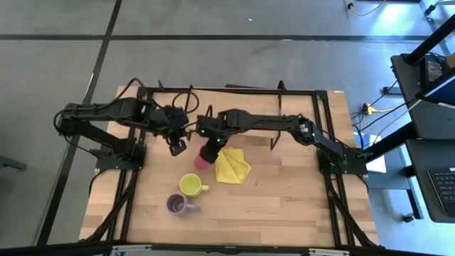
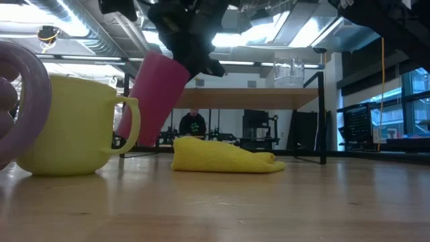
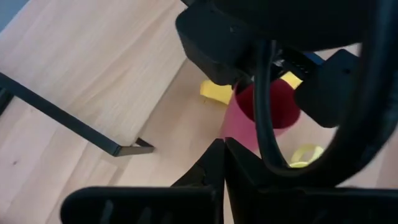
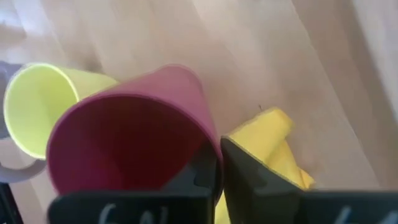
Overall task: Stack small to large cups/mugs on shelf
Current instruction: Put the pink cup to the left on the shelf
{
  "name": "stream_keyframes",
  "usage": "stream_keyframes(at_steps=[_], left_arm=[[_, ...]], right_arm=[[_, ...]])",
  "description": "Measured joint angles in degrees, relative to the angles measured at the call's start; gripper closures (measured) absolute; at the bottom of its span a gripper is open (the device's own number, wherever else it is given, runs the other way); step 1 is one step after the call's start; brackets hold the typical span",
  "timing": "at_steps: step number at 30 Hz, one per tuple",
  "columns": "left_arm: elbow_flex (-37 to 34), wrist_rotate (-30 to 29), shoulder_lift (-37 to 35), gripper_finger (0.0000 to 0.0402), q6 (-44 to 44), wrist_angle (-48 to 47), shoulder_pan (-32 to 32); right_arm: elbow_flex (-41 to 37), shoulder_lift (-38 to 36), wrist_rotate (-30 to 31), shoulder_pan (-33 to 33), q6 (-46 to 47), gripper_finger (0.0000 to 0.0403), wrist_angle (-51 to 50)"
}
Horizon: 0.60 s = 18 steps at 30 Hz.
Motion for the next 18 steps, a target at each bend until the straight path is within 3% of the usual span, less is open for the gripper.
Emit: stream_keyframes(at_steps=[18], left_arm=[[0.0, -1.7, 0.0, 0.0390, -1.5, 0.4, -4.2]], right_arm=[[0.0, 0.2, 0.4, 0.9, 0.0, 0.0335, 1.6]])
